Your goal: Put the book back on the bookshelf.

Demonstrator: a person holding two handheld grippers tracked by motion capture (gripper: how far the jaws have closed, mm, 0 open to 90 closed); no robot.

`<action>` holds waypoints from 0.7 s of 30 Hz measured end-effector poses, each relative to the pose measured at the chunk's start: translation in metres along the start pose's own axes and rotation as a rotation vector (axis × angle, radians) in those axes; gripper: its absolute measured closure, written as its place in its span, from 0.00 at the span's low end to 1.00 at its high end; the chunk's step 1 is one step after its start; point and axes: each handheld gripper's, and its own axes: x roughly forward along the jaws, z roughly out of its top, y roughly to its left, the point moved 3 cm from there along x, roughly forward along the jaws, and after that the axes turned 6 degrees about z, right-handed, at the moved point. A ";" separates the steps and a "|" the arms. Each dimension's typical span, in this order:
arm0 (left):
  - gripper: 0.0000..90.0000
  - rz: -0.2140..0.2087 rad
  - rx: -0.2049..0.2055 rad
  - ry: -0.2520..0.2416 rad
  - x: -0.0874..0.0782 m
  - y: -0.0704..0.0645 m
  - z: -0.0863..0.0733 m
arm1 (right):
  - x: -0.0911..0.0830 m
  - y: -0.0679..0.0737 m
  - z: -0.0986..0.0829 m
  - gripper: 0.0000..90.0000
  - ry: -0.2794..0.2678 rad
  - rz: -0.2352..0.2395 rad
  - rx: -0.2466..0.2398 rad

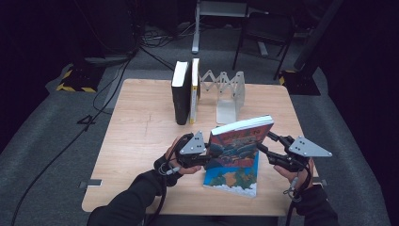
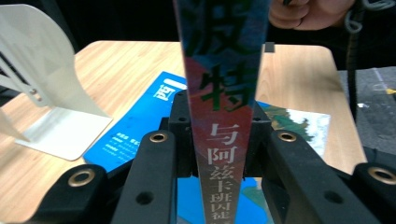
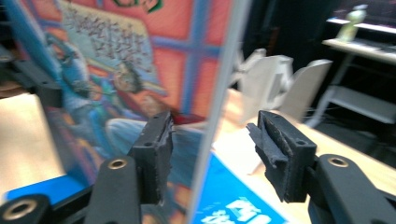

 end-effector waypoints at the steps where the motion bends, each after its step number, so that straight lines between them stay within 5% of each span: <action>1: 0.81 -0.008 -0.007 -0.005 0.000 -0.001 0.000 | 0.003 0.002 0.000 0.48 0.008 0.021 -0.003; 4: 0.82 -0.013 -0.013 -0.007 0.000 -0.002 -0.001 | 0.010 0.007 -0.001 0.47 0.029 0.058 -0.008; 14: 0.78 0.002 -0.096 -0.065 0.008 -0.002 0.003 | 0.015 0.007 -0.001 0.51 0.018 0.046 0.031; 21: 0.72 0.027 -0.082 -0.078 0.016 -0.008 0.010 | 0.014 0.007 -0.001 0.51 0.017 0.052 0.040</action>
